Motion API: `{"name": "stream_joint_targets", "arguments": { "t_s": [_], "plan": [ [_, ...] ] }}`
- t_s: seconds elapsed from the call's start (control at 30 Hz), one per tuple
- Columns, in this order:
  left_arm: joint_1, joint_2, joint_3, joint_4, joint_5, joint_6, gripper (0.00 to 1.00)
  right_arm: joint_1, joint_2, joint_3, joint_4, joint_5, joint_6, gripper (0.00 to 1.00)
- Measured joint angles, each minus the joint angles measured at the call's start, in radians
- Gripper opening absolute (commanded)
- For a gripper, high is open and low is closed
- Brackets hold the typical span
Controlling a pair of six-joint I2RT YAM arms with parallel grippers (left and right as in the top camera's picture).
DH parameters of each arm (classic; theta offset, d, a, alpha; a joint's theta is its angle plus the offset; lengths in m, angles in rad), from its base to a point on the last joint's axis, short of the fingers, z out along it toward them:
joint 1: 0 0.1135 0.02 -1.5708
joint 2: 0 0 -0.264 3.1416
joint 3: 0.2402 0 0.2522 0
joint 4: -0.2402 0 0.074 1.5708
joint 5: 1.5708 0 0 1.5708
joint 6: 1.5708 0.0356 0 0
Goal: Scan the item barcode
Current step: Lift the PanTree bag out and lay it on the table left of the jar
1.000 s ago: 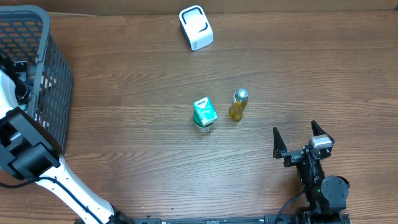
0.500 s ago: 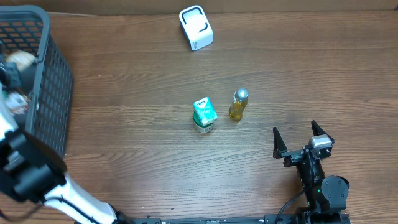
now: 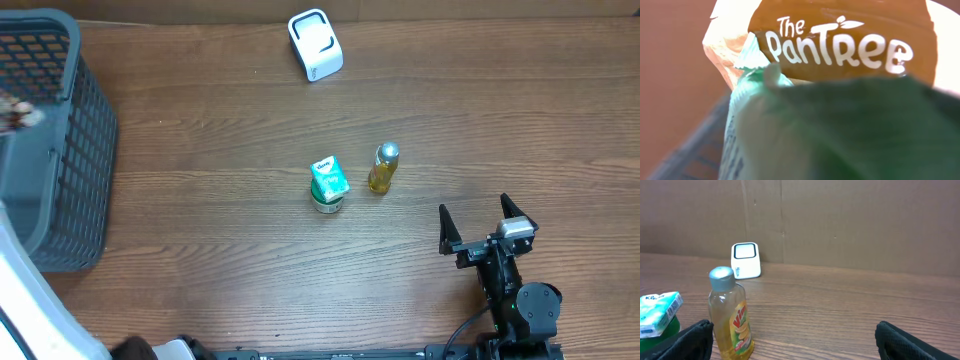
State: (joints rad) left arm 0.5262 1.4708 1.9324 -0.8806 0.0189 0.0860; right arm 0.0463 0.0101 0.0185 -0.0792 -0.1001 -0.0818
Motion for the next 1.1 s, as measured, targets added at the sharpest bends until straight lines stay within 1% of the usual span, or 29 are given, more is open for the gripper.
{"name": "stream_joint_targets", "arguments": {
  "t_s": [0.1,0.17,0.2,0.4,0.57,0.67,0.77,0.9,1.1],
  "plan": [
    [-0.095,-0.040,0.001,-0.100,0.022,-0.054,0.23,0.000,0.000,0.000,0.000,0.000,0.000,1.00],
    [-0.172,-0.046,0.002,-0.172,0.031,-0.086,0.19,0.000,0.000,0.000,-0.001,0.000,0.000,1.00],
    [-0.217,-0.045,0.002,-0.212,0.034,-0.104,0.19,0.000,0.000,0.000,0.000,0.000,0.000,1.00],
    [-0.448,0.029,-0.016,-0.382,0.045,-0.193,0.18,0.000,0.000,0.000,-0.001,0.000,0.000,1.00],
    [-0.605,0.142,-0.168,-0.359,-0.026,-0.221,0.19,0.000,0.000,0.000,0.000,0.000,0.000,1.00],
    [-0.679,0.233,-0.285,-0.294,-0.094,-0.243,0.21,0.000,0.000,0.000,0.000,0.000,0.000,1.00],
    [-0.740,0.320,-0.400,-0.190,-0.149,-0.262,0.23,0.000,0.000,0.000,0.000,0.000,0.000,1.00],
    [-0.782,0.388,-0.457,-0.117,-0.193,-0.273,0.23,0.000,0.000,0.000,0.000,0.000,0.000,1.00],
    [-0.814,0.436,-0.458,-0.103,-0.283,-0.278,0.23,0.000,0.000,0.000,0.000,0.000,0.000,1.00]
  ]
}}
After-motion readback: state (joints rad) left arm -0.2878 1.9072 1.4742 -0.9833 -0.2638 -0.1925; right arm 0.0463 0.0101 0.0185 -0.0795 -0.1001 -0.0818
